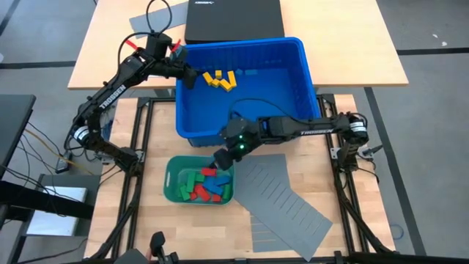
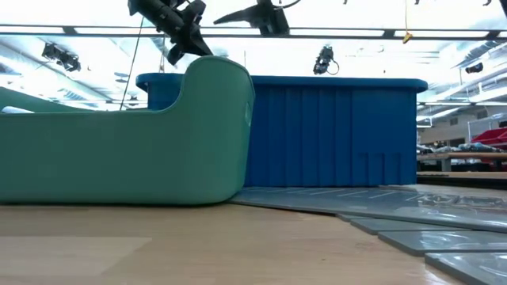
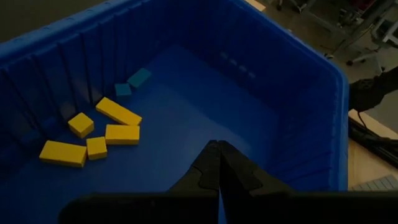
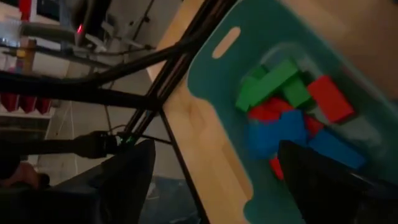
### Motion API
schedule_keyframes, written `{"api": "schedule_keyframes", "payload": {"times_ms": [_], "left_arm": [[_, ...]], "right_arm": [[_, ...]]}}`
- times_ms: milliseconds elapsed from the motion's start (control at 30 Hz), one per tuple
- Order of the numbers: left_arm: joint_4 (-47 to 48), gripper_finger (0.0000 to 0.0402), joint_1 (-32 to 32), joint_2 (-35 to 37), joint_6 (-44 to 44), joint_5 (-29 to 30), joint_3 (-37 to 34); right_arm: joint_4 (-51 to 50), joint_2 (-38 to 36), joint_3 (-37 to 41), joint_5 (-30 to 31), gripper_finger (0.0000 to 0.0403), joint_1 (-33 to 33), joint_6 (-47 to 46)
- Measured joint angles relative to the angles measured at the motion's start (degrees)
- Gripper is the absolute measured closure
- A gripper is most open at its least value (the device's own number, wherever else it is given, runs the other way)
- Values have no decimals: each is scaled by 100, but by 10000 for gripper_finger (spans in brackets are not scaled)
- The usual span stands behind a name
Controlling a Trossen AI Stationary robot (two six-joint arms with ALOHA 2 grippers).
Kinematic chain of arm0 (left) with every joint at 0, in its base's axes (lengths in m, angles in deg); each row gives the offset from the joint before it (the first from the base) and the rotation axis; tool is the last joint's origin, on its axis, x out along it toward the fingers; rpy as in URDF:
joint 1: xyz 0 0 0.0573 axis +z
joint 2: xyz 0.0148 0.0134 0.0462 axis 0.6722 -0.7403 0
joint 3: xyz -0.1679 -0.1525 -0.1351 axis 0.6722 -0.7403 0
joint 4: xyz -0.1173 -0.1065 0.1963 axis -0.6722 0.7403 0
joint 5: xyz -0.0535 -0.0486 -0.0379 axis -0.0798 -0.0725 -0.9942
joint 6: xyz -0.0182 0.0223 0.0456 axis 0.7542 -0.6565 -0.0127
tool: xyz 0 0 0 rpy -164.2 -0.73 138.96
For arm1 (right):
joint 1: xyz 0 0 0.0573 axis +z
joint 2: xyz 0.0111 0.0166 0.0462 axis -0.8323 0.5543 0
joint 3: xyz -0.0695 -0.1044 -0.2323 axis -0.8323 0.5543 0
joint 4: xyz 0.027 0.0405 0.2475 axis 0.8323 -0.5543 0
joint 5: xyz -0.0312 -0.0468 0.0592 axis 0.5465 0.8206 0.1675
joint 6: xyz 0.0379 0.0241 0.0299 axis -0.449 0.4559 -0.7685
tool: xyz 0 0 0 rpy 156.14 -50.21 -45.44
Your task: Sort Items/Unsort Items
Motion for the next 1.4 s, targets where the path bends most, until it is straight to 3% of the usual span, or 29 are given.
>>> {"api": "schedule_keyframes", "payload": {"times_ms": [333, 600, 800, 967, 1133, 1400], "left_arm": [[-8, 396, 0, 0, -18, -81, 0], [0, 396, 0, 0, -20, -85, 0], [-54, 396, 0, 0, -17, 102, 0], [-274, 396, -38, 0, 167, 489, 0], [-572, 396, -76, 0, 276, 554, 0], [-517, 396, -76, 0, 587, 564, 0]], "right_arm": [[-41, -234, -2, 272, 87, -928, 482], [-226, -318, -2, 417, 94, -2756, 1750], [-523, -318, 163, 1755, 95, -4191, 2860], [110, -320, 736, 1767, 95, -5092, 3011], [903, -313, 1449, 1383, 95, -5234, 2845], [2279, -305, 1729, 1717, 95, -4706, 2319]]}}
